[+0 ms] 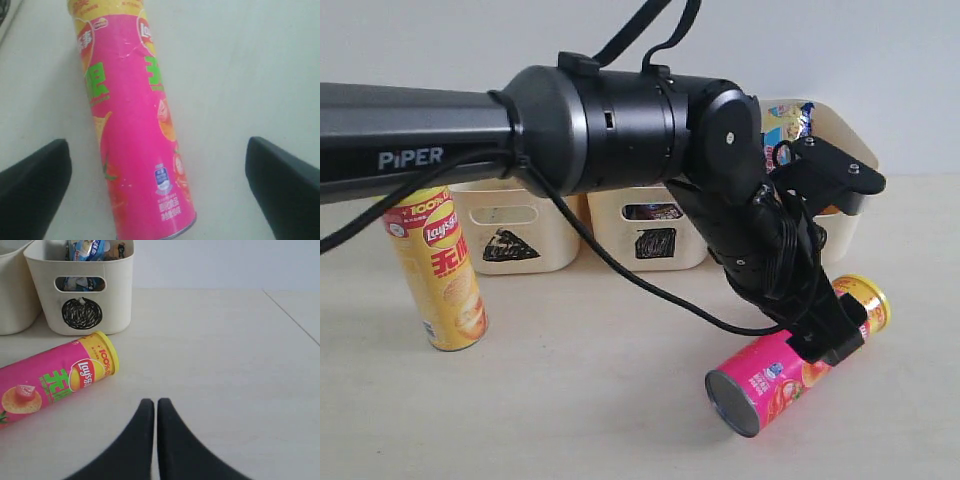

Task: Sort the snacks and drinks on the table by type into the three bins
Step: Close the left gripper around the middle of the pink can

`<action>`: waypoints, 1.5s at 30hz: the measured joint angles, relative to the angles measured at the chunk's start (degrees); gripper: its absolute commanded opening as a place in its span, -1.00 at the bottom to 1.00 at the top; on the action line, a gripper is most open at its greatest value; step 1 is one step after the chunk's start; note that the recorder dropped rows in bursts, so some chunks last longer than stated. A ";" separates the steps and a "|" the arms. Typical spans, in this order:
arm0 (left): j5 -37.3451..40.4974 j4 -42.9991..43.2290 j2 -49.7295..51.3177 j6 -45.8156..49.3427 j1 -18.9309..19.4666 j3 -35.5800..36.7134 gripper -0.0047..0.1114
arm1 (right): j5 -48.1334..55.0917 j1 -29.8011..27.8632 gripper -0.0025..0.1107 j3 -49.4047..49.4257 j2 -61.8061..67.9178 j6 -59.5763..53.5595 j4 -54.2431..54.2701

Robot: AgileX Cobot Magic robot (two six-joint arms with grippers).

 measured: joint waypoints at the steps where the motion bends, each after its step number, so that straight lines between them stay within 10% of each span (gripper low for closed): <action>1: 0.65 -1.08 0.60 0.95 0.00 -0.71 0.70 | 0.00 0.00 -0.96 0.00 0.00 0.00 0.00; 35: 0.57 -0.44 18.08 0.29 0.00 -13.93 0.80 | 0.00 0.00 -0.96 0.00 0.00 0.00 0.00; 42: -0.89 -0.44 18.57 0.19 0.00 -13.93 0.05 | 0.00 0.00 -0.96 0.00 0.00 0.00 0.00; 45: -0.89 -0.14 18.69 0.15 0.00 -13.93 -0.66 | 0.00 0.00 -0.96 0.00 0.00 0.00 0.00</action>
